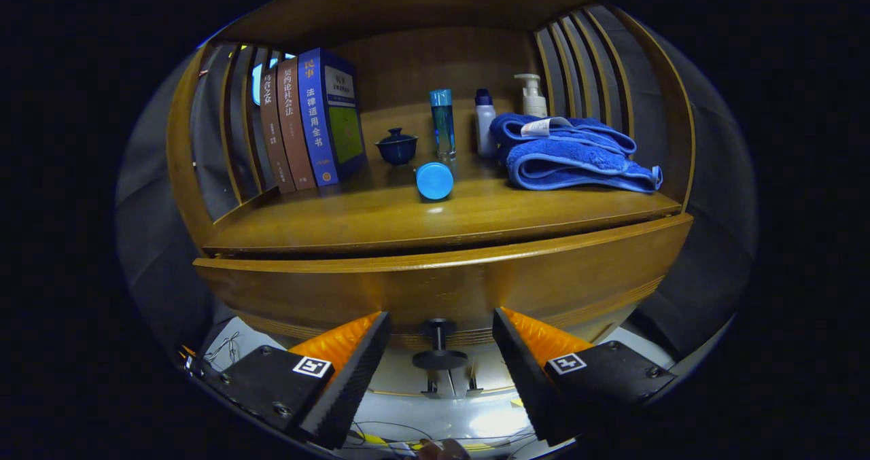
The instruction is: Pull open the drawer, take out the items inside it, and place them on the countertop above the cabinet.
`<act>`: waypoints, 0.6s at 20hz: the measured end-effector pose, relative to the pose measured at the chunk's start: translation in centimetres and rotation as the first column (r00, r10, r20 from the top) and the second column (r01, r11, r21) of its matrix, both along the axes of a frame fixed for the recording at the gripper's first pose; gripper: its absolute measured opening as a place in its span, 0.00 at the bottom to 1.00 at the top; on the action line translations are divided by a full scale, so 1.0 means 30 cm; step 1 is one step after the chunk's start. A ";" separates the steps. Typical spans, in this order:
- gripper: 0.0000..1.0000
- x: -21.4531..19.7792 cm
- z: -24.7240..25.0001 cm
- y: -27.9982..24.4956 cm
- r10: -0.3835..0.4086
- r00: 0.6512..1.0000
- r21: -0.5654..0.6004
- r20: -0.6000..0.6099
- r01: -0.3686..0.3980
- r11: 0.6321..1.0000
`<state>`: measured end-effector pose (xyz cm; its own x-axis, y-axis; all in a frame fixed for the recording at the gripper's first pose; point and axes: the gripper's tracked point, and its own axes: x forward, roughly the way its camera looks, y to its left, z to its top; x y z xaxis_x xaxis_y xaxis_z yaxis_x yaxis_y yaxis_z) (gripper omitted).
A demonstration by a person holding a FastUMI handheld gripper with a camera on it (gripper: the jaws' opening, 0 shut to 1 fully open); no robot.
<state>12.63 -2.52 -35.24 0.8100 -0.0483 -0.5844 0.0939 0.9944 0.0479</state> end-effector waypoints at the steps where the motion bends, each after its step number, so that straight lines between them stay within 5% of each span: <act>1: 1.00 0.007 -0.002 0.000 0.000 1.000 0.001 -0.002 0.000 1.000; 12: 1.00 0.011 0.015 0.001 -0.011 1.000 0.009 0.005 0.011 1.000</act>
